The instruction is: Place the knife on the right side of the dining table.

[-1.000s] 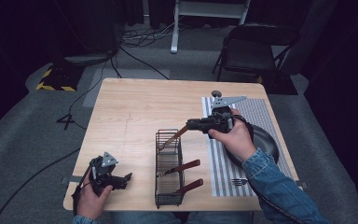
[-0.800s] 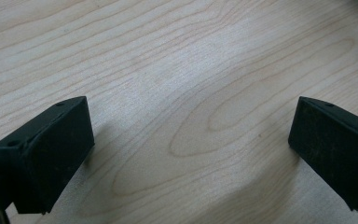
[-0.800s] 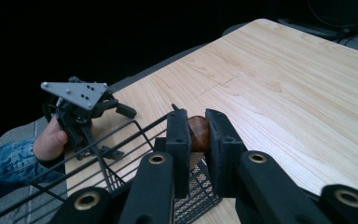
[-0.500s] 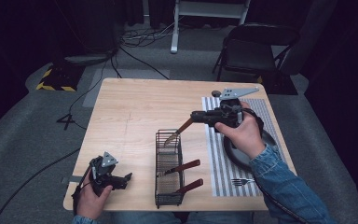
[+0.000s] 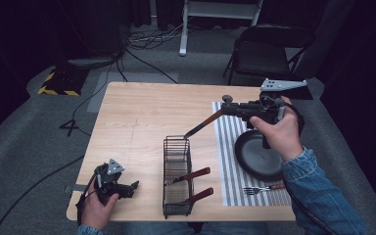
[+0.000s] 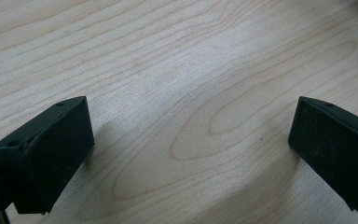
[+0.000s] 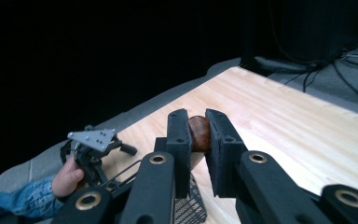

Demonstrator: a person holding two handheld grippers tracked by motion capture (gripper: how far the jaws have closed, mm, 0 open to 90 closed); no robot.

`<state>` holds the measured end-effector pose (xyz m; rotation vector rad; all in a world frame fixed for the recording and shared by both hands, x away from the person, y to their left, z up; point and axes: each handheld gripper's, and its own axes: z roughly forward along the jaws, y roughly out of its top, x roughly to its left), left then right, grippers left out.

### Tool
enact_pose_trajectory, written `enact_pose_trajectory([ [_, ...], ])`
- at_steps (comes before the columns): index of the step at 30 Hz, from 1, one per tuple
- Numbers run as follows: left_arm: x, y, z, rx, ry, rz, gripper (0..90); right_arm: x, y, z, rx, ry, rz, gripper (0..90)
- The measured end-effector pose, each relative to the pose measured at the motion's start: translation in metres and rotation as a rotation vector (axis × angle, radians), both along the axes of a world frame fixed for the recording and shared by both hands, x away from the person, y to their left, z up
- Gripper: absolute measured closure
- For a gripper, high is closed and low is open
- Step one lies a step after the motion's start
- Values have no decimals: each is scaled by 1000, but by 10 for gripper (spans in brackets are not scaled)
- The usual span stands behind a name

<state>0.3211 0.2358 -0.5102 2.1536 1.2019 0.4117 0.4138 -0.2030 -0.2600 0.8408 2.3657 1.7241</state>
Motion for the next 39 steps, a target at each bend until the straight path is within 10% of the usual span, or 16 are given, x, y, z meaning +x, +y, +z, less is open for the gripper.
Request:
enact_pose_trajectory([
  [17,0,0,0,-1,0,0,2,13,-40,32,-5,-50,-115,809],
  [39,0,0,0,0,-2,2,2,73,-83,6,-28,16,-307,809],
])
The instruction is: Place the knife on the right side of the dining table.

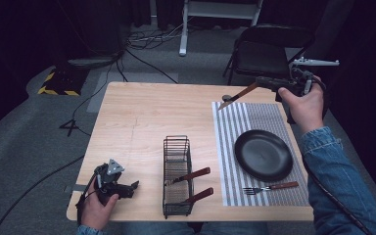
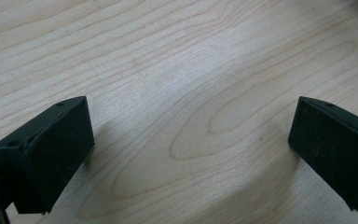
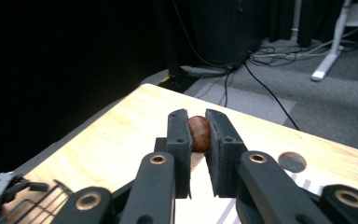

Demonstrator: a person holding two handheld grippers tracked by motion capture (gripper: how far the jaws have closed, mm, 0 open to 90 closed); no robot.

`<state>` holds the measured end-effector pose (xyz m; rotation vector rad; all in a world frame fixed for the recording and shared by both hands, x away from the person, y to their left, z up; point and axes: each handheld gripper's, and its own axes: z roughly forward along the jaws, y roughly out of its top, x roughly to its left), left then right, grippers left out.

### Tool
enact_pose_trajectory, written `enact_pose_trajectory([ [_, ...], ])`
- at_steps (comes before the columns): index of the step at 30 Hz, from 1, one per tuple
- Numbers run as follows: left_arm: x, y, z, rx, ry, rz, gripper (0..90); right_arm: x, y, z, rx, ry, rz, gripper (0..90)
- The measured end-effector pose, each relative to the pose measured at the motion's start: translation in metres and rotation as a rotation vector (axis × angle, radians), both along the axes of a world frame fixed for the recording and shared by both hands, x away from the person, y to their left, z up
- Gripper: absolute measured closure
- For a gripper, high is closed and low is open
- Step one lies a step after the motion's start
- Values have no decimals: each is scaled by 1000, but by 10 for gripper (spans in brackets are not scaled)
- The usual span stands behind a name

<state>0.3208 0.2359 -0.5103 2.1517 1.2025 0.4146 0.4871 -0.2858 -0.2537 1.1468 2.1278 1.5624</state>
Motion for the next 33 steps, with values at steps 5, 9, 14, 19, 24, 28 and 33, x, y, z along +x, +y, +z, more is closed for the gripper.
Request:
enact_pose_trajectory([
  [5,0,0,0,0,0,0,2,17,-7,-17,-12,36,-31,809],
  [9,0,0,0,0,0,0,2,29,-11,-34,-8,76,-54,809],
  [14,0,0,0,1,0,2,2,40,-15,-50,-10,115,-79,809],
  [19,0,0,0,1,0,2,2,48,-22,-64,-21,142,-113,809],
  [24,0,0,0,2,0,2,2,54,-25,-78,-26,178,-124,808],
  [28,0,0,0,1,1,2,2,56,-25,-87,-26,204,-117,808],
  [33,0,0,0,1,0,2,2,56,-24,-91,-17,220,-104,808],
])
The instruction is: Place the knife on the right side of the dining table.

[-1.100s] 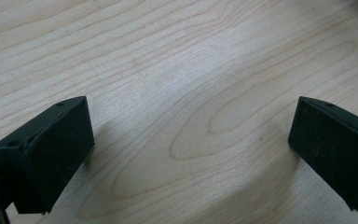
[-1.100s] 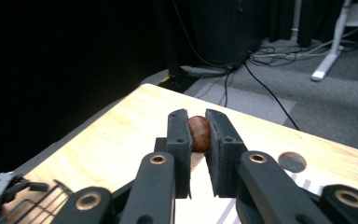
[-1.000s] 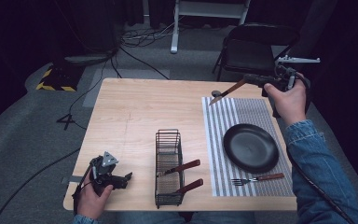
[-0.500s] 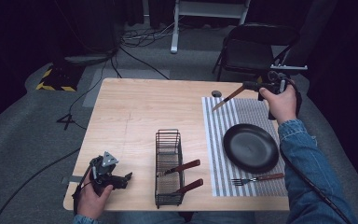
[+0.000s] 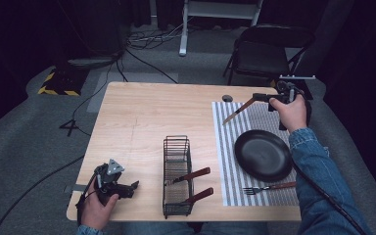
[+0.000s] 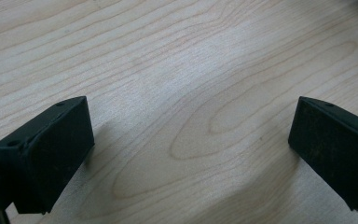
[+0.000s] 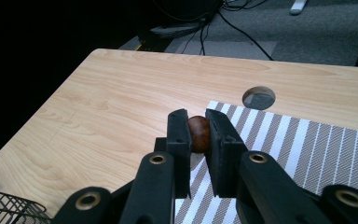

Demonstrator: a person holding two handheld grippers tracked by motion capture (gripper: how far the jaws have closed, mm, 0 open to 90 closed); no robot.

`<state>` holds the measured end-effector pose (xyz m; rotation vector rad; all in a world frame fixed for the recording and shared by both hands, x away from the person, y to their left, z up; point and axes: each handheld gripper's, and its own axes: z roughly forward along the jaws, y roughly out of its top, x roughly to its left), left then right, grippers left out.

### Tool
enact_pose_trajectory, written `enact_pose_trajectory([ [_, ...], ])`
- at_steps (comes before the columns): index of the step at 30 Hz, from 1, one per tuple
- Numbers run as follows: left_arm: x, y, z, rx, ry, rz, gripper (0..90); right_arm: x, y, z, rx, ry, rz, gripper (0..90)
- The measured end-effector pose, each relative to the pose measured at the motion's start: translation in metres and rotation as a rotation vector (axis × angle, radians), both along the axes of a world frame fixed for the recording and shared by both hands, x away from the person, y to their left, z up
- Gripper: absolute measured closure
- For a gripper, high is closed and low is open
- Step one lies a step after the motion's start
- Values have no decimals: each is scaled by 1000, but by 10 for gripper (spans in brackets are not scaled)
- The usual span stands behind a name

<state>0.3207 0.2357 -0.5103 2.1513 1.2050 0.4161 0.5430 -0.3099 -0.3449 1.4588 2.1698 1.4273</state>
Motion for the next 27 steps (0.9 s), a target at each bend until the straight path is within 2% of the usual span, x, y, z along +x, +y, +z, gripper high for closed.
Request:
enact_pose_trajectory([
  [6,0,0,0,0,0,0,2,0,2,-6,-1,25,3,808],
  [13,0,0,0,0,1,0,2,3,1,-11,-28,22,-13,801],
  [18,0,0,0,0,0,0,2,3,1,-11,-116,12,-43,762],
  [24,0,0,0,0,0,0,2,4,1,-12,-186,12,-80,724],
  [27,0,0,0,0,0,0,2,5,0,-15,-202,18,-100,708],
])
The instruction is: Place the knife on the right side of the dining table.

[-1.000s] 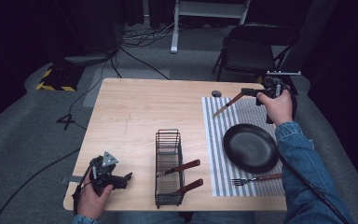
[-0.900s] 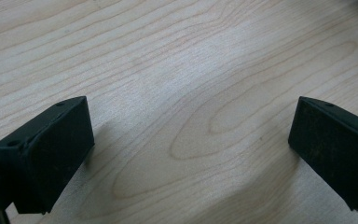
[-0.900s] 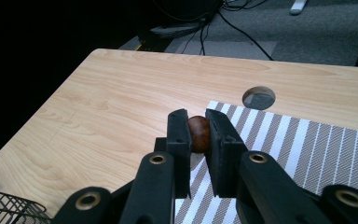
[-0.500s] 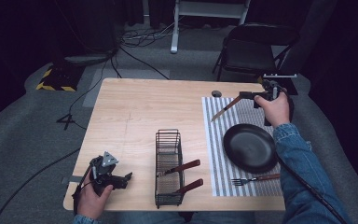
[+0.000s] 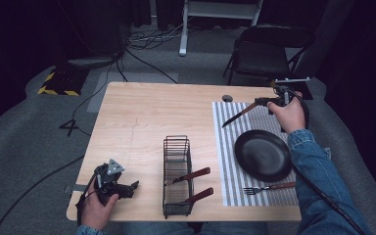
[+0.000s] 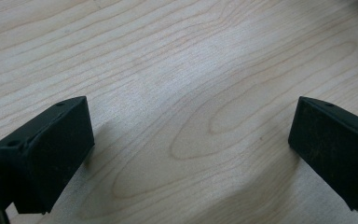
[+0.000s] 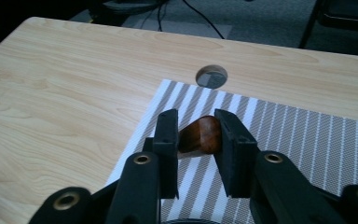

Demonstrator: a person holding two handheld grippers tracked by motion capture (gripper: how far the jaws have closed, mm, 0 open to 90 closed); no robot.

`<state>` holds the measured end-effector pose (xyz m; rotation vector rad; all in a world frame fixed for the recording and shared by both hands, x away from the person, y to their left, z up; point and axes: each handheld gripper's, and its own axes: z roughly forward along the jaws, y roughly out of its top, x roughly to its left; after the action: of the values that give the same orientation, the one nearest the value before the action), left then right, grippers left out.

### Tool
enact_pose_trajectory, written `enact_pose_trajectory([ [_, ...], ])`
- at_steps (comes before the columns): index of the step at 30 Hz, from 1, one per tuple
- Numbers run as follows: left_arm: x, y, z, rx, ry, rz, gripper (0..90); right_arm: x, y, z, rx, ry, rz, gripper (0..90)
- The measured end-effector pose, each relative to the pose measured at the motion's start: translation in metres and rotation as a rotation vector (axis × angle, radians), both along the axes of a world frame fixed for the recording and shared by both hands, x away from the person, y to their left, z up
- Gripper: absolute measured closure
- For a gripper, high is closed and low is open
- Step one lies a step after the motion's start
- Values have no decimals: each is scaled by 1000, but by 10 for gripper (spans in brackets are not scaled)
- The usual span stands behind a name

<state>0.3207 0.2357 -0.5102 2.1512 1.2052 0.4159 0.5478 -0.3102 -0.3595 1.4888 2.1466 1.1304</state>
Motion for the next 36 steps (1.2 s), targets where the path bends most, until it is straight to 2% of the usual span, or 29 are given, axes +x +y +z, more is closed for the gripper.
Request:
enact_pose_trajectory([
  [8,0,0,0,1,-1,0,2,3,-9,-8,-67,-3,-57,646],
  [13,0,0,0,0,0,0,2,5,-17,-15,-90,7,-87,610],
  [24,0,0,0,1,0,0,2,11,-28,-32,-131,50,-118,521],
  [36,0,0,0,1,0,0,2,15,-35,-45,-169,65,-141,480],
])
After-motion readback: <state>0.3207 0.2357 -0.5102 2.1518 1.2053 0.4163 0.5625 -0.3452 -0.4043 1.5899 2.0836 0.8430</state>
